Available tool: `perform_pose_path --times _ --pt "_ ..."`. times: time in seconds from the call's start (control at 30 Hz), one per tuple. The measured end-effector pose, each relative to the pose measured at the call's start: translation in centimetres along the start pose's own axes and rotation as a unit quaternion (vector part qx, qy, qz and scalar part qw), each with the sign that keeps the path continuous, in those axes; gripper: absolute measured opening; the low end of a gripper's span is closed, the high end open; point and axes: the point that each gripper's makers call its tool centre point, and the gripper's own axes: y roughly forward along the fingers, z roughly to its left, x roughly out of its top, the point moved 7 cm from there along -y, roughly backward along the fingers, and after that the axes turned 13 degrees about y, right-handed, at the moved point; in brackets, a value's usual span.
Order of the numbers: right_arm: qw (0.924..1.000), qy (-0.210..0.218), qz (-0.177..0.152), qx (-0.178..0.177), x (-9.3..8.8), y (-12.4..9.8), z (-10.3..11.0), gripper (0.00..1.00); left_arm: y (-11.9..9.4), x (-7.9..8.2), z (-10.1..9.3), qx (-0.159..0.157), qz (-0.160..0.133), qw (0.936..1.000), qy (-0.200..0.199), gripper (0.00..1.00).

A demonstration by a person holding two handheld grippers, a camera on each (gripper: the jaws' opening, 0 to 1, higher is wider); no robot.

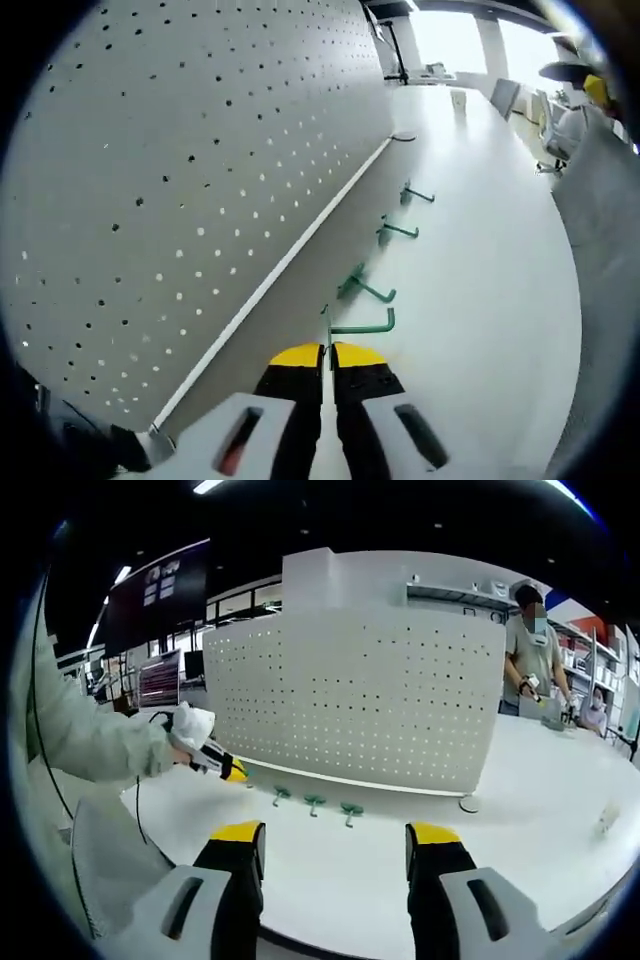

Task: Insert the hook assembly into the mounting plate slot until the hook locks in place.

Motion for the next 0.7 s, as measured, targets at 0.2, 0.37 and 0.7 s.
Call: perform_pose_path --times 0.2,0.37,0.7 --pt "0.9998 -0.003 -0.009 0.017 0.6 0.0 0.4 0.54 -2.2 1.4 -1.1 0.025 -0.023 0.9994 -0.004 0.02" --pt "0.9994 -0.007 -0.017 0.030 1.0 -0.1 0.8 0.54 -4.1 2.7 -1.6 0.049 -0.050 0.9973 -0.021 0.02" --pt "0.9976 -0.012 -0.028 0.062 1.4 -0.1 2.1 0.54 -7.0 5.2 -4.0 0.074 -0.094 0.9921 -0.035 0.02"
